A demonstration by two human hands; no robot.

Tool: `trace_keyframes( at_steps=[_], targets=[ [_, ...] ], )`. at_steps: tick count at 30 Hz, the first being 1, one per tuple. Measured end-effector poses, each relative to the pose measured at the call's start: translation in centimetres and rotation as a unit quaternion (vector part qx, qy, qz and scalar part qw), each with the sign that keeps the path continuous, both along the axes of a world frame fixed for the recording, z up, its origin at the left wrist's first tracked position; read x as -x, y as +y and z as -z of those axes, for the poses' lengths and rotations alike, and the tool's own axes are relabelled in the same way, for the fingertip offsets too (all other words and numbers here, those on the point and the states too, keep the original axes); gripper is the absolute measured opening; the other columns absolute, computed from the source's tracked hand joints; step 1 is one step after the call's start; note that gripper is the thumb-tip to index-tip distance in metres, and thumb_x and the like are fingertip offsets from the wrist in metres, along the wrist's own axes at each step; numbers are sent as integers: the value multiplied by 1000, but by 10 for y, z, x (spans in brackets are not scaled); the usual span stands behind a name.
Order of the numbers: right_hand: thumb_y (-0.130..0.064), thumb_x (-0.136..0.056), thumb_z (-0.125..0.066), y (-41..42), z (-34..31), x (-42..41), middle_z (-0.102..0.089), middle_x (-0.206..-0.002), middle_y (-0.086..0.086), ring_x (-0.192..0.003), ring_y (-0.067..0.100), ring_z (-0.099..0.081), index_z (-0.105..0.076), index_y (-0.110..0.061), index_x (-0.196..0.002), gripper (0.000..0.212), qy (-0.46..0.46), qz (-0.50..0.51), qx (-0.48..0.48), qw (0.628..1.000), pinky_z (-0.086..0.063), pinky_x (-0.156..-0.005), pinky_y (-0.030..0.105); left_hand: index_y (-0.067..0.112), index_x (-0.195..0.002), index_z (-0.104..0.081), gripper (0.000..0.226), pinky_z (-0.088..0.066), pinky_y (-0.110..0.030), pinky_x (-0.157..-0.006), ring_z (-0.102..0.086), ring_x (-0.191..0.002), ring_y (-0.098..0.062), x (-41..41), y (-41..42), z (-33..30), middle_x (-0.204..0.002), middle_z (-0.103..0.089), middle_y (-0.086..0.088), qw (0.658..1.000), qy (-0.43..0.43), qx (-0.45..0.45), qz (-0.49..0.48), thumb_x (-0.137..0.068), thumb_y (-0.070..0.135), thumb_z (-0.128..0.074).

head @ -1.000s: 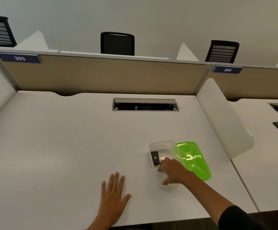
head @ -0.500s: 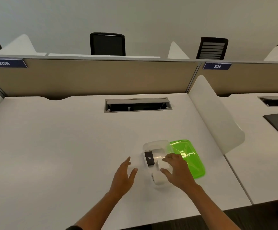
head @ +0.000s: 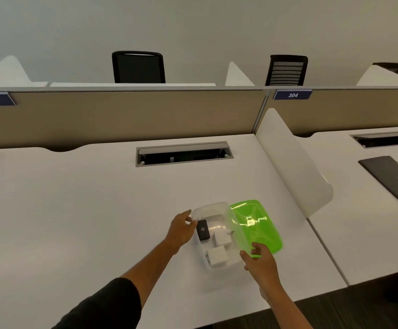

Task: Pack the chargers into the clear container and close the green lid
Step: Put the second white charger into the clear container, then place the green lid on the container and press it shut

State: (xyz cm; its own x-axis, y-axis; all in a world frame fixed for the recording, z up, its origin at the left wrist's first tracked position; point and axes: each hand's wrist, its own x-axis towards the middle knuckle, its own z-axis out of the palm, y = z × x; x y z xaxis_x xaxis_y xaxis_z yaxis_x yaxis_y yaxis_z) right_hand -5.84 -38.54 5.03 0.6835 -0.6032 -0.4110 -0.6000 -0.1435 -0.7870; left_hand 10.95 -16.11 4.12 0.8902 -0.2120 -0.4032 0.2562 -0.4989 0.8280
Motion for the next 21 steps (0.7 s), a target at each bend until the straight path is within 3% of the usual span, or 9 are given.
trace_keyframes(
  at_steps=[3, 5, 10, 13, 17, 21],
  targets=[
    [-16, -91, -79, 1, 7, 3, -62, -100, 6, -61, 19, -74, -62, -11, -123, 36, -14, 43, -90, 995, -63, -88, 55, 12, -150, -54, 49, -62, -44, -98, -66, -114, -29, 0, -1, -4, -125, -63, -8, 999, 17, 46, -14, -103, 21, -67],
    [-9, -92, -78, 1, 10, 4, -58, -91, 11, -57, 18, -70, -64, -8, -119, 30, -32, 63, -123, 990, -63, -88, 58, 11, -143, -59, 41, -65, -41, -89, -66, -105, -28, 1, -2, -9, -112, -63, -5, 998, 20, 63, -16, -103, 14, -66],
    [-6, -94, -75, 1, 11, -4, -58, -95, 13, -57, 18, -67, -66, -9, -115, 23, -59, 59, -111, 990, -66, -82, 52, 14, -139, -55, 40, -66, -34, -83, -67, -108, -27, 10, 7, -10, -119, -62, -7, 996, 29, 80, -34, -101, 14, -69],
    [-6, -95, -73, 3, 11, -14, -59, -98, 14, -58, 17, -66, -67, -12, -111, 18, -66, 35, -92, 993, -66, -79, 52, 15, -138, -53, 42, -64, -23, -70, -67, -111, -27, 19, 22, -9, -124, -61, -9, 992, 34, 99, -69, -100, 14, -71],
    [-2, -95, -70, 12, 7, -38, -59, -99, 10, -66, 24, -61, -69, -13, -107, 17, -71, -4, -72, 995, -64, -70, 42, 19, -133, -51, 44, -67, -29, -75, -69, -110, -29, 34, 47, -10, -126, -61, -9, 979, 56, 140, -135, -97, 11, -75],
    [-2, -94, -68, 28, 5, -71, -62, -102, 7, -65, 22, -57, -69, -13, -110, 19, -65, -60, -57, 994, -55, -62, 34, 19, -134, -48, 50, -66, -27, -69, -70, -103, -28, 52, 75, -14, -121, -62, -8, 959, 71, 180, -205, -94, 9, -77]
  ],
)
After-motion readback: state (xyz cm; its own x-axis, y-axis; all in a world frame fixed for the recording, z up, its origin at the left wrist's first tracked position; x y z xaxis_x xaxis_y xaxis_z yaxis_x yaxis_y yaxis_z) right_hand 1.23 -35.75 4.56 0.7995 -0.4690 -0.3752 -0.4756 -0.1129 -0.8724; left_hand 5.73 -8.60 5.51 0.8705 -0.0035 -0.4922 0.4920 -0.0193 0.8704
